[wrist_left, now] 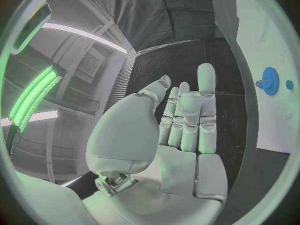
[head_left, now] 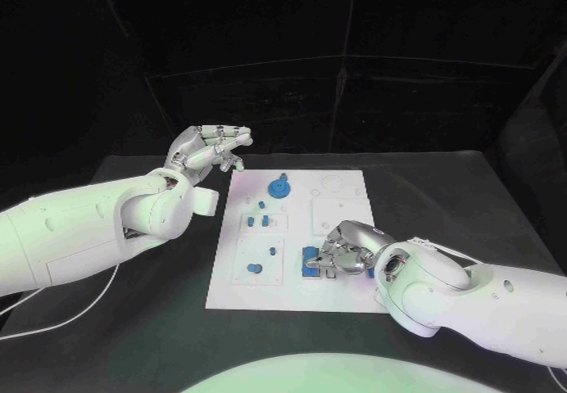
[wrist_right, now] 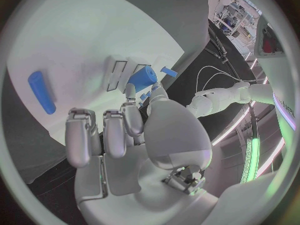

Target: Assemble the parts on the task board

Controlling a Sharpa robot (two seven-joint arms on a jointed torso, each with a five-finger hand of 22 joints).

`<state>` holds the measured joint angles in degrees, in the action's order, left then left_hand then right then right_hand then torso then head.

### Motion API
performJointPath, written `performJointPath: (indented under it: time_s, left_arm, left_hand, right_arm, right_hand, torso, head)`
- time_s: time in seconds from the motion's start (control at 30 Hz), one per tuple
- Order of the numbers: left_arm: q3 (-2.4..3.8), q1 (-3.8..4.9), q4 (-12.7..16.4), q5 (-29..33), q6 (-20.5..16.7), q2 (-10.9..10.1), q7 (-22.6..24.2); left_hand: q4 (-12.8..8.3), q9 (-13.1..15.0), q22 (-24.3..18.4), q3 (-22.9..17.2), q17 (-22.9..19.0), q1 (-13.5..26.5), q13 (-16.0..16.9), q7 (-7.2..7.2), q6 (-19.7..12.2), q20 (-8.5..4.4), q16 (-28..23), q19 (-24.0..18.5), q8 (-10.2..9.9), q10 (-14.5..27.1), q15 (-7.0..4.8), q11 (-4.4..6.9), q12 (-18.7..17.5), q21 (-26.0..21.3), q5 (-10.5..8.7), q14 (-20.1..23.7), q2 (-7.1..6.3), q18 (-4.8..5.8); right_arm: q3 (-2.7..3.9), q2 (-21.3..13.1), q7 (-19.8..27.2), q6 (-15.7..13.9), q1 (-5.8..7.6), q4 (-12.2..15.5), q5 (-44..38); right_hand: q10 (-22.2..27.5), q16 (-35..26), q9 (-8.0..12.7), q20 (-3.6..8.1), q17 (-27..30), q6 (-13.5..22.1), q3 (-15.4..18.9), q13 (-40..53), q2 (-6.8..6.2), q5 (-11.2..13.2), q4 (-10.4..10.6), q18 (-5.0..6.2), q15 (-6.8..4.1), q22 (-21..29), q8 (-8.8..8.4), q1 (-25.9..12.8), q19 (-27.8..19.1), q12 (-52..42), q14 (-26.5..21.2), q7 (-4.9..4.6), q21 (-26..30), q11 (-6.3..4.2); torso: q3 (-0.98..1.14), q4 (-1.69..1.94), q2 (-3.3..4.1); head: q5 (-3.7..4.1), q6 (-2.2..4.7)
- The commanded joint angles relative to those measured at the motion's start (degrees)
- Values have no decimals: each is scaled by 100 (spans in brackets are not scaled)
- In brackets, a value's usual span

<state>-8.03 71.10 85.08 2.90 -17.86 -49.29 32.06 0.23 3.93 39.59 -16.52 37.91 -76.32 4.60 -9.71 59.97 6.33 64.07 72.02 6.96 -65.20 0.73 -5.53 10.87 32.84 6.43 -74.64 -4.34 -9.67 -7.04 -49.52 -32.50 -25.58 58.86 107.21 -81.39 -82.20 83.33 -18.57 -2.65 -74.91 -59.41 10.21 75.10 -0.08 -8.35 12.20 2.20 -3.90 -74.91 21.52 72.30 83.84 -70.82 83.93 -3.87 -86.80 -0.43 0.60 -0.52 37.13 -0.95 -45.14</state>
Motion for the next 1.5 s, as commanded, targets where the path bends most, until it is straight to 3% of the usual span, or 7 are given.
performJointPath:
  time_s: [0.03, 0.53, 0.83, 1.1, 1.3, 1.5]
  left_arm:
    - [5, 8, 14, 7, 51, -7, 33]
    - [5, 9, 21, 7, 50, -25, 33]
    - [5, 9, 22, 7, 42, -36, 35]
    - [4, 9, 23, 7, 44, -39, 38]
    - [4, 8, 30, 7, 46, -36, 42]
    - [3, 8, 36, 7, 54, -22, 44]
  left_hand:
    - [-6, 6, -7, 14, -3, -61, -5, -2, -20, -8, 35, 21, 25, 54, -11, -4, 22, -22, 13, 30, 17, -77]
    - [-6, 6, -7, 14, -3, -61, -5, -2, -20, -8, 35, 21, 25, 54, -11, -4, 22, -22, 13, 30, 17, -77]
    - [-6, 6, -7, 14, -3, -61, -5, -2, -20, -8, 35, 21, 25, 54, -11, -4, 22, -22, 13, 30, 17, -77]
    - [-14, 6, -10, 11, -3, -73, -6, 0, -23, -9, 39, 23, 33, 60, -12, -3, 34, -25, 15, 30, 22, -77]
    - [-15, 6, -11, 11, -7, -74, -6, -1, -24, -9, 38, 23, 34, 61, -13, -3, 35, -25, 15, 32, 22, -77]
    - [-14, 6, -12, 14, -4, -71, -6, -2, -24, -9, 40, 24, 35, 62, -12, -4, 37, -26, 14, 31, 20, -77]
  right_arm:
    - [0, 15, -64, 25, 6, -28, -157]
    - [0, -21, -19, 128, 6, -4, -205]
    - [-1, -143, 138, -67, 6, 76, -178]
    - [-1, -786, 778, -432, 8, 309, 181]
    - [-1, -1403, 883, -379, 10, 457, 116]
    - [-4, -1641, 736, -215, 8, 418, -72]
  right_hand:
    - [-44, 6, -10, 10, -113, -53, 8, 95, 24, -18, -43, -93, -20, -1067, 16, 75, 258, -34, 359, 15, -25, -13]
    - [-68, 15, -44, 31, -144, -78, 65, 133, 6, -4, -283, -96, -39, -1080, 9, 448, 267, -57, 364, 31, -31, -32]
    - [-38, 1, -28, 21, -122, 25, 203, 99, -27, 29, -228, -90, -16, -1057, -71, 341, 247, 9, 359, -17, -13, 4]
    - [33, -25, 44, -41, -84, 257, 267, 39, 95, -279, -191, -76, 56, -1006, -300, 392, 201, 128, 349, -120, 27, 92]
    - [56, -32, 85, -68, -78, 288, 292, 15, 133, -382, -217, -72, 81, -997, -395, 464, 193, 173, 347, -151, 35, 118]
    - [63, -44, 113, -83, -61, 243, 325, 5, 165, -525, -216, -71, 90, -996, -446, 490, 191, 196, 343, -155, 38, 125]
  torso:
    - [-3, 6, -3]
    - [2, 0, -1]
    - [0, -1, -3]
    - [-5, -11, -15]
    - [-5, -32, -13]
    - [-5, -78, -24]
  head:
    - [-1, -4]
    - [-15, -27]
    - [-6, -25]
    - [60, 8]
    - [149, 48]
    - [192, 52]
